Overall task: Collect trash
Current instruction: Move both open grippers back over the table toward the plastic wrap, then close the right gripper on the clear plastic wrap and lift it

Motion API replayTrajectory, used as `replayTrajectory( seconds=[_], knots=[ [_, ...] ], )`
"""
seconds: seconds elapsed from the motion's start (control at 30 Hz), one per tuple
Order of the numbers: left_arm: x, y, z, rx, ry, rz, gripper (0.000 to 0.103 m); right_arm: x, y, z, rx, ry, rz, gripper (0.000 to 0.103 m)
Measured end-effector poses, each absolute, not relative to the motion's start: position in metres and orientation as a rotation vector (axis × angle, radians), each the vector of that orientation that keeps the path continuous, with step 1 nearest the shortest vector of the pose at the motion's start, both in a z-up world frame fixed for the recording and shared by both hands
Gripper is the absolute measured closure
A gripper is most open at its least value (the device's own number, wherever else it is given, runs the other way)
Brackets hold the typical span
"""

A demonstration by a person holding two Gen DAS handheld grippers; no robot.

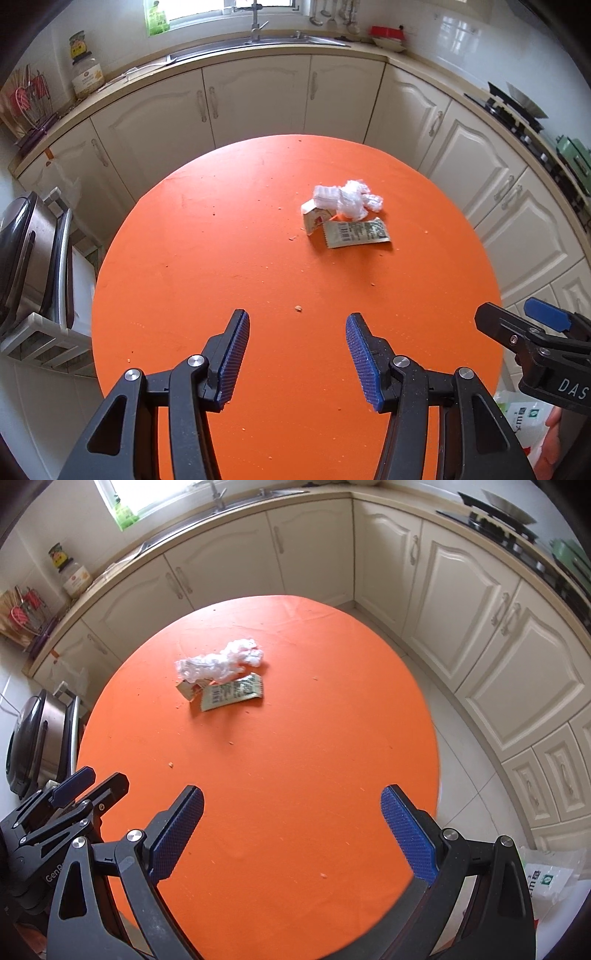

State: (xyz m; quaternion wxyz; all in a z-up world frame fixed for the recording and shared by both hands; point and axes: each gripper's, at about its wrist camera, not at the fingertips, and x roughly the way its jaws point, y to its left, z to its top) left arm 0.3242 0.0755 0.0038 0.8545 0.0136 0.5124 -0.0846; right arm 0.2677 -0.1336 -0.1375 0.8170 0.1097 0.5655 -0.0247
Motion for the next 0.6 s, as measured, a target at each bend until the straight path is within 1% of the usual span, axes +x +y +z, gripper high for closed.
replayTrajectory(
  seconds=[0.3, 0.6],
  knots=[
    [0.376, 0.116, -0.004, -0.030, 1.099, -0.105, 0.052, 0.341, -0.096, -0.152, 0.192, 1.255, 0.035, 0.005],
    [0.429, 0.141, -0.027, -0.063, 1.148, -0.058, 0.053, 0.429, -0.080, -0.196, 0.291, 1.388, 0.063, 0.006]
  ],
)
